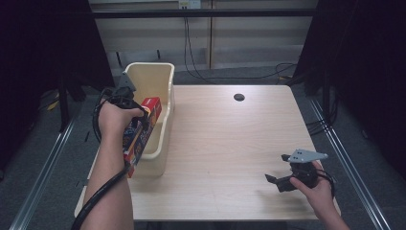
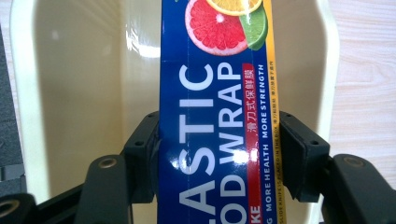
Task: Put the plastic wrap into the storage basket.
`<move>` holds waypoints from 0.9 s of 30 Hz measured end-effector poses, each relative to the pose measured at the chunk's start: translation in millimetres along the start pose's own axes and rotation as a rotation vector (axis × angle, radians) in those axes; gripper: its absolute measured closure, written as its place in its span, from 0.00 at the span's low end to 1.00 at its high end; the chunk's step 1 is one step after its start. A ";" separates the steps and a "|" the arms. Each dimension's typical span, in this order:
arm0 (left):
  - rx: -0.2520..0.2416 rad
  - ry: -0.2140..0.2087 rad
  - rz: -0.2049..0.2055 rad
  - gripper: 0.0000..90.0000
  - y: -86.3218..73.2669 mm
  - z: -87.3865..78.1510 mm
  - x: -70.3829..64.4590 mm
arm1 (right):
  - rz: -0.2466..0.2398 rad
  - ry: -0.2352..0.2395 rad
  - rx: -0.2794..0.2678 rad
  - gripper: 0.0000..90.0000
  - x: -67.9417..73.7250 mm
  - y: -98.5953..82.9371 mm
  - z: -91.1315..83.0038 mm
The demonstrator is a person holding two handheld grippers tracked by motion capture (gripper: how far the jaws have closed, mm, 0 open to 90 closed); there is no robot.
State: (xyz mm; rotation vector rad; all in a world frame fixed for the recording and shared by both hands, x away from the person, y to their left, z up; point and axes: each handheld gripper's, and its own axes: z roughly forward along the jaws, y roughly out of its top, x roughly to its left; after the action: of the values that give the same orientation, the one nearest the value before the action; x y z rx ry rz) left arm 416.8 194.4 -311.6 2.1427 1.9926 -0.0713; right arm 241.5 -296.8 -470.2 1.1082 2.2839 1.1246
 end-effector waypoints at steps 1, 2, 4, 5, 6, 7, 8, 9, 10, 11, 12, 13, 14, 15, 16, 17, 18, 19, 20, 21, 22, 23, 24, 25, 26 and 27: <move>-0.003 0.000 -0.005 0.45 0.2 1.5 0.5 | 0.001 0.004 0.000 0.02 -0.1 0.0 0.1; -0.002 -0.002 -0.003 0.45 0.4 2.3 0.8 | -0.002 0.003 0.000 0.02 0.0 0.0 0.4; 0.008 -0.006 -0.003 0.45 1.1 3.8 1.0 | -0.003 0.003 0.000 0.02 0.1 0.0 0.7; 0.006 0.002 -0.004 0.45 1.5 4.5 0.9 | -0.004 0.003 0.001 0.02 0.1 -0.1 0.7; 0.003 0.005 -0.006 0.45 1.9 4.8 0.9 | -0.002 -0.003 0.001 0.02 0.3 -0.2 0.8; 0.004 0.003 -0.008 0.45 2.2 4.9 0.8 | 0.000 -0.002 0.004 0.02 0.3 -0.1 0.7; 0.005 0.003 -0.011 0.45 2.5 5.1 1.0 | -0.001 -0.005 0.006 0.02 0.3 -0.1 0.7; 0.006 0.001 -0.010 0.45 2.9 5.3 1.3 | -0.004 -0.004 0.006 0.02 0.2 -0.1 0.9; 0.010 0.002 -0.004 0.45 3.2 5.3 1.9 | -0.004 0.000 0.006 0.02 0.3 -0.1 1.1; 0.007 -0.002 -0.012 0.45 3.4 6.0 1.7 | -0.002 0.003 0.005 0.02 0.4 -0.1 1.3; 0.007 0.002 -0.012 0.45 3.6 6.2 1.8 | -0.002 0.002 0.006 0.02 0.6 -0.1 1.4; 0.009 0.001 -0.013 0.45 3.7 6.8 1.8 | -0.003 0.003 0.007 0.02 0.6 -0.2 1.5; 0.010 0.002 -0.013 0.45 3.9 7.2 1.8 | -0.008 0.004 0.005 0.02 0.2 -0.3 2.0; 0.018 0.001 -0.012 0.45 4.2 7.4 1.8 | -0.008 0.003 0.005 0.02 0.3 -0.3 2.0; 0.017 0.003 -0.011 0.45 4.4 8.0 2.0 | -0.007 0.004 0.004 0.02 0.5 -0.2 2.0; 0.015 0.003 -0.014 0.45 4.6 8.8 1.7 | -0.007 0.007 0.008 0.02 0.6 -0.1 1.8; 0.016 0.007 -0.004 0.45 4.9 9.5 2.4 | -0.004 0.003 0.012 0.02 0.8 -0.1 1.6; 0.015 0.011 -0.007 0.45 5.2 10.1 2.1 | -0.005 0.004 0.012 0.02 0.8 -0.1 1.7; 0.019 0.004 -0.014 0.45 5.4 10.6 1.5 | -0.004 0.005 0.011 0.02 0.8 -0.1 1.7; 0.016 0.010 -0.010 0.45 5.7 11.0 1.8 | -0.004 0.005 0.011 0.02 0.7 -0.1 1.6; 0.020 0.007 -0.009 0.45 5.8 11.1 1.9 | -0.008 0.007 0.008 0.02 0.5 -0.2 1.9; 0.017 0.012 -0.013 0.45 6.0 11.3 2.1 | -0.011 0.005 0.007 0.02 0.3 -0.4 2.0; 0.012 0.015 -0.017 0.44 5.8 12.0 1.8 | -0.011 0.004 0.007 0.02 0.2 -0.4 2.0; 0.021 0.005 -0.021 0.44 6.3 11.7 2.5 | -0.011 0.004 0.006 0.02 0.0 -0.4 2.0; 0.022 0.008 -0.012 0.44 6.5 11.6 3.5 | -0.012 0.004 0.006 0.02 0.1 -0.3 2.1; 0.016 0.006 -0.028 0.44 6.5 12.8 2.9 | -0.007 0.004 0.009 0.02 0.3 -0.3 1.8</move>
State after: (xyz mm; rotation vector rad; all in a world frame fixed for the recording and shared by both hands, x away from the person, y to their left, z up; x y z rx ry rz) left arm 424.9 194.4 -323.8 2.1276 2.0322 -0.0856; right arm 242.3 -295.7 -471.6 1.1011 2.2969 1.1154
